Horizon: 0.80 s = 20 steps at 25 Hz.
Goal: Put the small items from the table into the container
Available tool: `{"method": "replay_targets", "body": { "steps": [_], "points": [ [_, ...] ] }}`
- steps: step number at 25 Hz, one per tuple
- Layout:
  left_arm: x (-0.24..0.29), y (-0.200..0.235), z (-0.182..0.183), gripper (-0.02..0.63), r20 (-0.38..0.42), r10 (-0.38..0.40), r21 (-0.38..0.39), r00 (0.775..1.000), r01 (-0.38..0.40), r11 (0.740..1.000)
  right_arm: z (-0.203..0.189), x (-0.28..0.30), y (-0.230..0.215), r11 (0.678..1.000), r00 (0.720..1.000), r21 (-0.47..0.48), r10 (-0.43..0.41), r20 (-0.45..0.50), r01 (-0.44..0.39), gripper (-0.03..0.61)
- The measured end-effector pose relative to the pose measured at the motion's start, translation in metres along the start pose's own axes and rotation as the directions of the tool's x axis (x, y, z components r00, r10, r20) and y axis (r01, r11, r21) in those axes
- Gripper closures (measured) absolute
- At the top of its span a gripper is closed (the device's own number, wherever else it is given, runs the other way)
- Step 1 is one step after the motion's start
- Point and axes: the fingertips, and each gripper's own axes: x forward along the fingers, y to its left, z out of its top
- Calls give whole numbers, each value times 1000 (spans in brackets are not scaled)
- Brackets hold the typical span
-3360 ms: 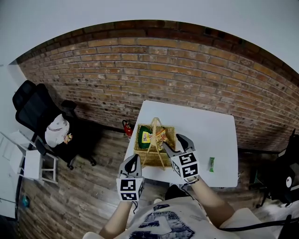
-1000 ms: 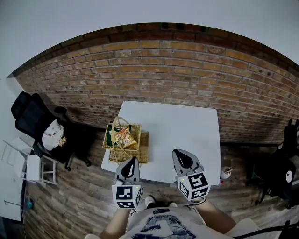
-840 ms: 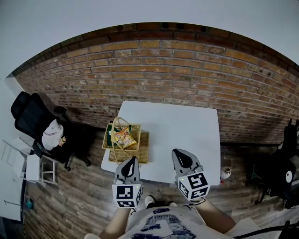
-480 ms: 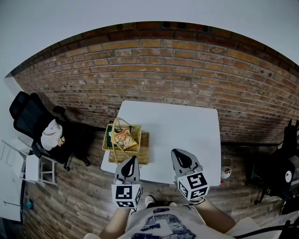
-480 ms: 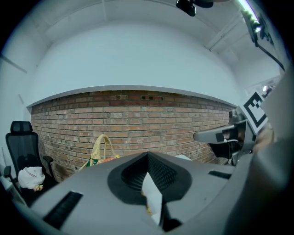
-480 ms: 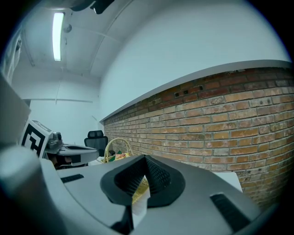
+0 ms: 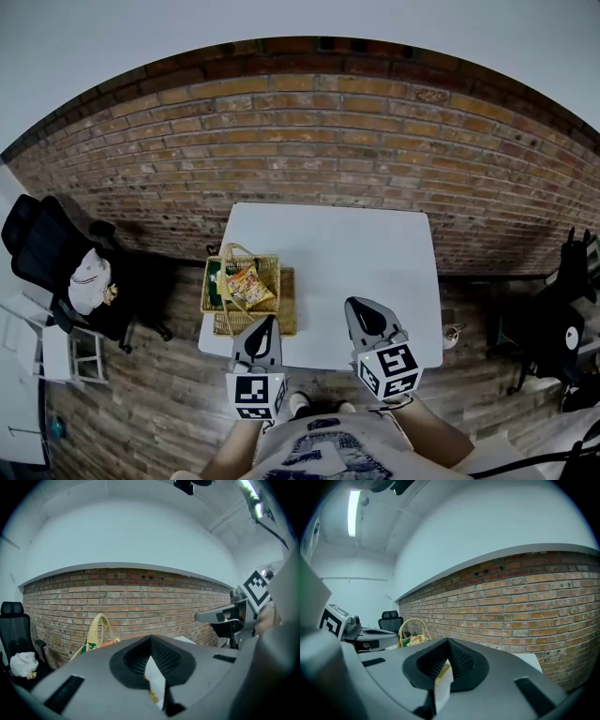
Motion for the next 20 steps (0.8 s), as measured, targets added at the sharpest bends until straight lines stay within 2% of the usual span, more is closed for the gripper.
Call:
{"method": "replay_targets", "body": {
  "steps": [5, 9, 13, 20],
  "points": [
    [9, 1, -3, 563, -3, -85, 30, 996, 85, 996, -2, 0, -13, 995, 995, 4, -98, -17, 99, 560],
    [20, -4, -6, 563, -16, -125, 46, 992, 126, 991, -6, -3, -32, 988, 988, 10, -153, -27, 153, 560],
    [34, -17, -4, 563, -4, -133, 46, 991, 133, 990, -10, -4, -49, 987, 987, 13, -159, -37, 160, 560],
    [54, -48, -10, 563, -54, -115, 28, 992, 116, 993, -16, -5, -82, 993, 992, 24, -118, -45, 119, 560]
  ]
}}
